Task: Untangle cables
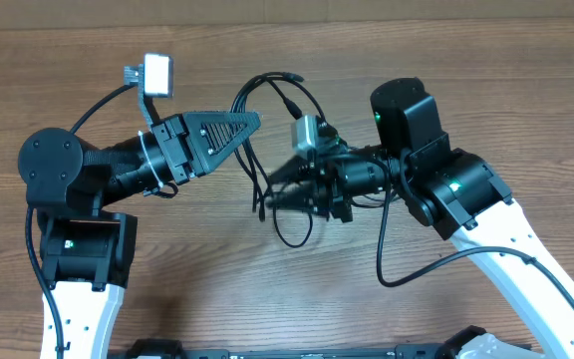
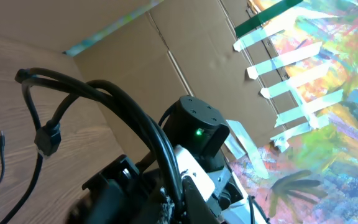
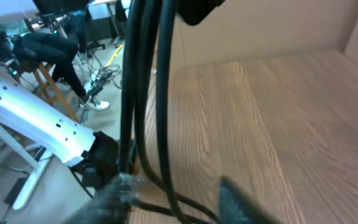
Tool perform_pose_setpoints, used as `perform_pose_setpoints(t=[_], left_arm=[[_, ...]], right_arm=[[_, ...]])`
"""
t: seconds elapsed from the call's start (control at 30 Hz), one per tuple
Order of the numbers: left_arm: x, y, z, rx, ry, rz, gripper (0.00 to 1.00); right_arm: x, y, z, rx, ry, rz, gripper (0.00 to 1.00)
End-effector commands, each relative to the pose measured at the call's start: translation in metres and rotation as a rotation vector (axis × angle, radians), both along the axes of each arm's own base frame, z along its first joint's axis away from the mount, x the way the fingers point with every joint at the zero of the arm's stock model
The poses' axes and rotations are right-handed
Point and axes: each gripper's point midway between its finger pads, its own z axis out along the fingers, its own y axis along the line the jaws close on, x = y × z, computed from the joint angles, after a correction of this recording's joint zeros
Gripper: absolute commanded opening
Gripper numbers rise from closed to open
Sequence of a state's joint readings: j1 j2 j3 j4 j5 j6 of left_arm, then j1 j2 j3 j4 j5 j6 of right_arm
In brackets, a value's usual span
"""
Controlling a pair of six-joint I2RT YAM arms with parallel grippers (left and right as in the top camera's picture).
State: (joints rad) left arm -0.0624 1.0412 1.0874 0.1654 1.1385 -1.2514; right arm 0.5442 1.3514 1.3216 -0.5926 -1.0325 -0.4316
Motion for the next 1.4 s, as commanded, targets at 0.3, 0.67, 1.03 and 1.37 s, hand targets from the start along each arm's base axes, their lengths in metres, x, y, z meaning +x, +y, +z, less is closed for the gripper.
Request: perform_pose_setpoints(t=[0.3, 0.67, 1.03, 1.37], left_arm=[[-0.001, 0.0, 0.011, -0.009, -0.027, 0.014, 0.04], [0.0, -0.013, 0.01, -0.018, -0.021, 0.007, 0.04], [-0.004, -0.016, 0.007, -0.004, -0.033, -0.027, 0.04], [-0.005, -0.016, 0.005, 0.014, -0.061, -0.04, 0.04]], right_arm=[[0.002, 0.004, 0.01, 0.03, 0.036, -0.011, 0.52], [-0.001, 0.009, 0.01, 0.027, 0.053, -0.01, 0.04], [0.031, 0.005, 0.0, -0.038, 0.095, -0.214, 0.04], [0.036, 0.004, 0.01, -0.005, 0.17, -0.266, 0.04]])
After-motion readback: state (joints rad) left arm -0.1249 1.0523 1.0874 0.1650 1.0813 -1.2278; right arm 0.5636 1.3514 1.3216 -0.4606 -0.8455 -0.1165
